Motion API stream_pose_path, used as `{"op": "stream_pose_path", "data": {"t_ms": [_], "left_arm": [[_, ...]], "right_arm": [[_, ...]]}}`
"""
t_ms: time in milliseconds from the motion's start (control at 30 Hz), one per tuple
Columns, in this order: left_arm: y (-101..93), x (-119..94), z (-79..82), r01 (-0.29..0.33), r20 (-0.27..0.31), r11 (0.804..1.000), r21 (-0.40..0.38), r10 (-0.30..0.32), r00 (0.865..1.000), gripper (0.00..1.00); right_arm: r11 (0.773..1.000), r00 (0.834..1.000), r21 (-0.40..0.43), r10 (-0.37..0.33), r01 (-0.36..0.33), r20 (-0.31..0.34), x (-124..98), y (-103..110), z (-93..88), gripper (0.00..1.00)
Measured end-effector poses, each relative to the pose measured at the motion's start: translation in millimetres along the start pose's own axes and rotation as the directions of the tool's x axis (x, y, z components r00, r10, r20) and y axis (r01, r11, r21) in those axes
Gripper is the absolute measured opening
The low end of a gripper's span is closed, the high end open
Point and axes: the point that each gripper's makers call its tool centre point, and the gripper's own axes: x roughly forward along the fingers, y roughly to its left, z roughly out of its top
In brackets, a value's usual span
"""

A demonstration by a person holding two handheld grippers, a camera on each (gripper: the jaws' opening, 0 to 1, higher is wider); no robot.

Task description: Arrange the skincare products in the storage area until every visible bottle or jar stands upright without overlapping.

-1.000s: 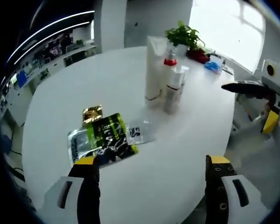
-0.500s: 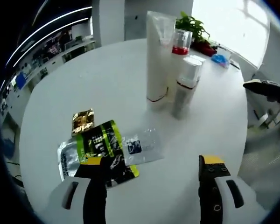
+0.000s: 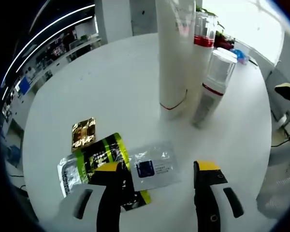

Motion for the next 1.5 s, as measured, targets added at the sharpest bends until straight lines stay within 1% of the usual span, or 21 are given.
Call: {"op": "stream_pose_path", "data": {"t_ms": [233,300,500,633,767,900,1133,1500], "left_arm": [[3.0,3.9,-6.7,-0.005,-0.023,1.0,-0.01,0.004,1.0,0.5],[4.5,3.9,-6.2,-0.012,-0.02,1.0,-0.001,0.012,1.0,0.49],[7.9,5.5,-3.6,-0.014,-0.015,1.0,-0.006,0.014,1.0,0.44],[10.5,6.5,-1.4,-0.016,-0.01,1.0,-0.006,0.016,1.0,0.38],[11.4,7.1,-0.3,-0.011,-0.008,1.0,-0.001,0.011,1.0,0.38],[17.1,8.4,1.6,-0.008,0.001,1.0,0.0,0.008,1.0,0.38],[27.4,11.4,5.1,-0.007,-0.003,1.0,0.003,0.007,1.0,0.38],[34.5,12.0,6.0,-0.022,-0.004,0.999,-0.025,0.022,1.0,0.37]], "right_arm": [[1.0,1.0,-0.001,-0.007,0.007,-0.001,0.1,-0.8,0.0,0.97],[1.0,1.0,0.0,-0.007,0.007,-0.003,0.2,-0.8,-0.4,0.97],[1.0,1.0,-0.003,-0.011,0.011,-0.002,0.3,-1.5,-0.3,0.96],[1.0,1.0,-0.003,-0.01,0.01,-0.005,0.3,-1.4,-0.7,0.96],[1.0,1.0,-0.006,-0.009,0.009,-0.007,0.6,-1.2,-1.1,0.96],[1.0,1.0,-0.005,-0.011,0.011,-0.007,0.5,-1.5,-1.2,0.96],[1.0,1.0,-0.006,-0.016,0.016,-0.006,0.5,-2.2,-1.0,0.96],[1.0,1.0,-0.007,-0.02,0.02,-0.006,0.8,-2.8,-1.3,0.96]]}}
